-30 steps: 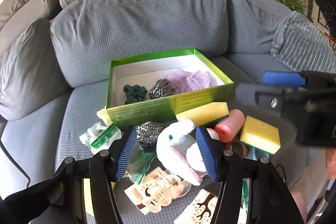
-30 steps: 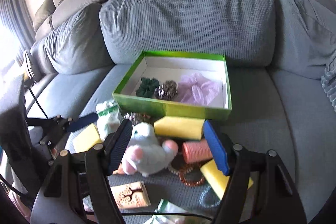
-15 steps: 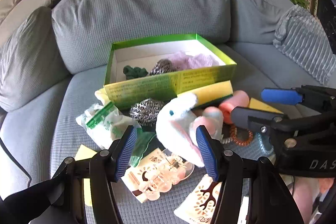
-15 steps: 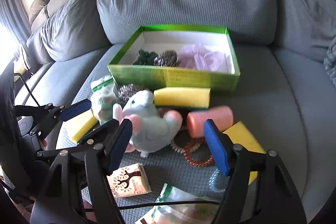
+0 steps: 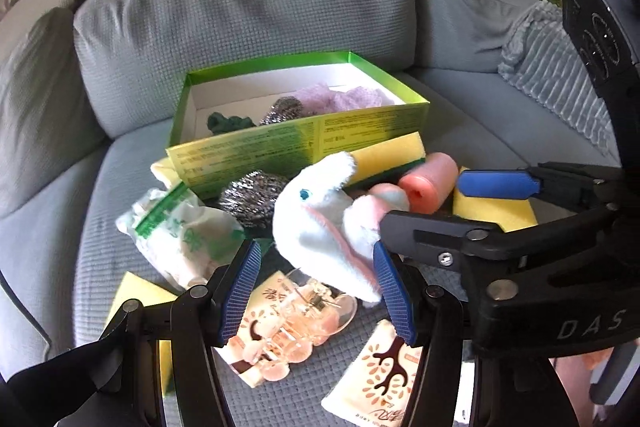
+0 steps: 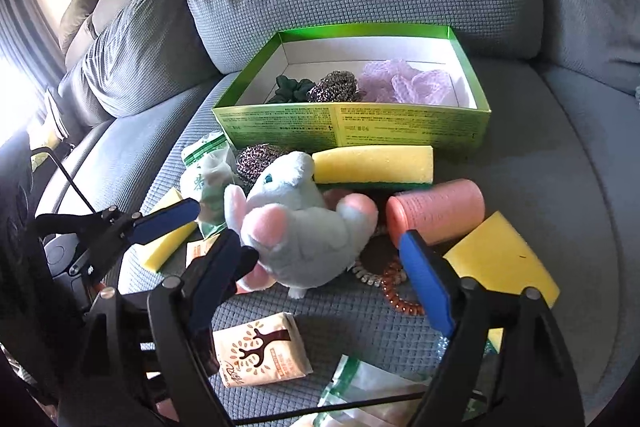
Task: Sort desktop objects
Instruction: 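Lower the open right tool around the white plush bunny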
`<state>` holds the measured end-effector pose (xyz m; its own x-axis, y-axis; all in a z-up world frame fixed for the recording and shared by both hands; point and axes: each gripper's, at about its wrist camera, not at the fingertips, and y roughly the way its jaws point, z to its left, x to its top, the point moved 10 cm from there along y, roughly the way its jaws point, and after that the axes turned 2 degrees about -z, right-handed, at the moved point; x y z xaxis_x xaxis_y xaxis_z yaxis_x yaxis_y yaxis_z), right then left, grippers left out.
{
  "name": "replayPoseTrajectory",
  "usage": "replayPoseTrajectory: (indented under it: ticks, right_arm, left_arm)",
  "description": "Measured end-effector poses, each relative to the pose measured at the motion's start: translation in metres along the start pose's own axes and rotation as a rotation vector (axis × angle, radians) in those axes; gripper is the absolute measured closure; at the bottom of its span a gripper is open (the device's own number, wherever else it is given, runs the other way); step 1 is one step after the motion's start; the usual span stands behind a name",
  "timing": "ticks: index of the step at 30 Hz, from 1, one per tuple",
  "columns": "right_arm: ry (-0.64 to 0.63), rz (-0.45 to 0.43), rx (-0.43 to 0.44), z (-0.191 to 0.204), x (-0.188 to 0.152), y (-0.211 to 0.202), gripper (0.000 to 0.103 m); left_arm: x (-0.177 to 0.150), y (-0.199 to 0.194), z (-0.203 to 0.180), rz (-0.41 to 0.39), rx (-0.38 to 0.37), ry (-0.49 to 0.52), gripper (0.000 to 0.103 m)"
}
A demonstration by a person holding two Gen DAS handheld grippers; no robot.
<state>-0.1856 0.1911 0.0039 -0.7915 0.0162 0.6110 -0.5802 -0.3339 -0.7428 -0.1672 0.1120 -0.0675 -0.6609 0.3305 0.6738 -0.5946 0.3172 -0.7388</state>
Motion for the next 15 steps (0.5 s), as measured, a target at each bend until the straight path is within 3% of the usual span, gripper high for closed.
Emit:
replayPoseTrajectory:
  ticks: [4, 8, 15]
  right_arm:
    - [0.002, 0.005, 0.007, 0.003, 0.001, 0.008, 0.021]
    - [0.007, 0.019, 0.011, 0.004, 0.002, 0.019, 0.020]
    - [0.017, 0.026, 0.026, 0.003, 0.004, 0.028, 0.020]
  left_arm:
    - [0.001, 0.005, -0.001, -0.003, -0.015, -0.003, 0.043]
    - [0.001, 0.010, 0.000, 0.001, -0.030, -0.020, 0.033]
    - [0.003, 0.018, 0.000, 0.009, -0.063, -0.039, 0.032]
